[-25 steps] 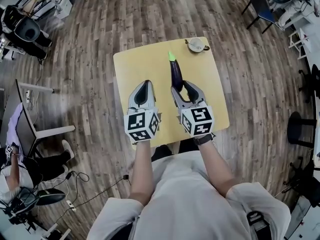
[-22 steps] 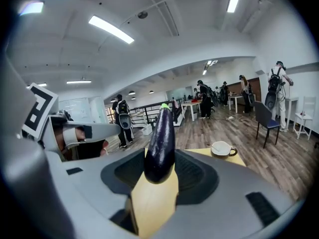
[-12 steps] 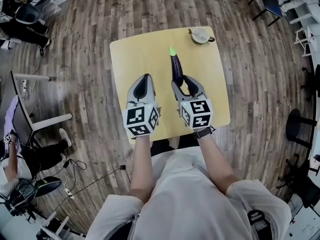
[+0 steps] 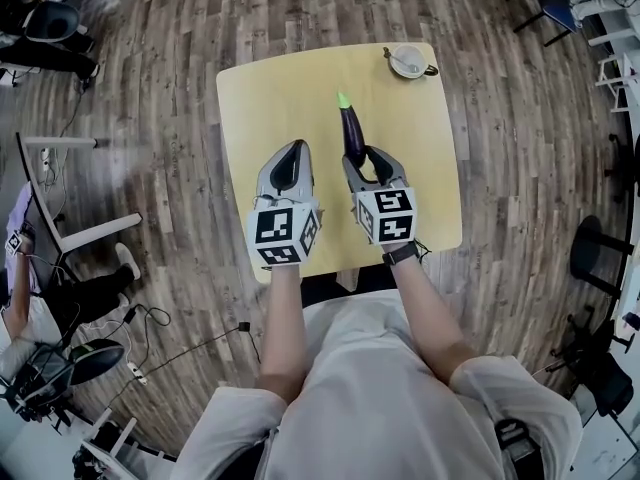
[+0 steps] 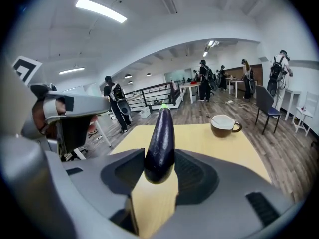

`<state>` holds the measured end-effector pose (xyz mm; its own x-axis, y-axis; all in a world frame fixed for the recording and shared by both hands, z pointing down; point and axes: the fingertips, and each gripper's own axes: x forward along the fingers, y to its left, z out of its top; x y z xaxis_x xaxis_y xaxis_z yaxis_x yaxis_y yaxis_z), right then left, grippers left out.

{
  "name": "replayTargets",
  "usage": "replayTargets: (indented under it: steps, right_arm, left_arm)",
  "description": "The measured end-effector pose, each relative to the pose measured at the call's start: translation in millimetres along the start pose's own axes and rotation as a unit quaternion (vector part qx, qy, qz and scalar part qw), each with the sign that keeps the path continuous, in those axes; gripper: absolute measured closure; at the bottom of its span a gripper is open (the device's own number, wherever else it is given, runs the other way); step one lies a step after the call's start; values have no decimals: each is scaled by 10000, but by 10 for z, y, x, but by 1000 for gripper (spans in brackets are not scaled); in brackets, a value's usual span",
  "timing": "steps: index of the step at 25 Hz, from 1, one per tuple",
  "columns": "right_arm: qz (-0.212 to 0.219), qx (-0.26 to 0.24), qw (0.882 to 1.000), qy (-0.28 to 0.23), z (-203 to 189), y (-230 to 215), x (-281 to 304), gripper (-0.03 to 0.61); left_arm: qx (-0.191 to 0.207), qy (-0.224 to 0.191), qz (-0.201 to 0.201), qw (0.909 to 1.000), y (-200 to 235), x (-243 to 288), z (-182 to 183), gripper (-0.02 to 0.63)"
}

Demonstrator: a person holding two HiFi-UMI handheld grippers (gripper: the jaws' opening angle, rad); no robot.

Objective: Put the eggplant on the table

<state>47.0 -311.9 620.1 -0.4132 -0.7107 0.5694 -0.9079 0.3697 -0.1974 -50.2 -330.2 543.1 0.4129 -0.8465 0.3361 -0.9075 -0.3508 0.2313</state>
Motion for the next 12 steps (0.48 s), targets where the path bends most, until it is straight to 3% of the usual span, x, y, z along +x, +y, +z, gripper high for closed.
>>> replayTargets:
  steps: [12]
  right_arm:
    - [-48, 138, 9985, 523, -397, -177, 432, 388]
  left_arm:
    - [88, -40, 102, 9999, 70, 55, -166, 604]
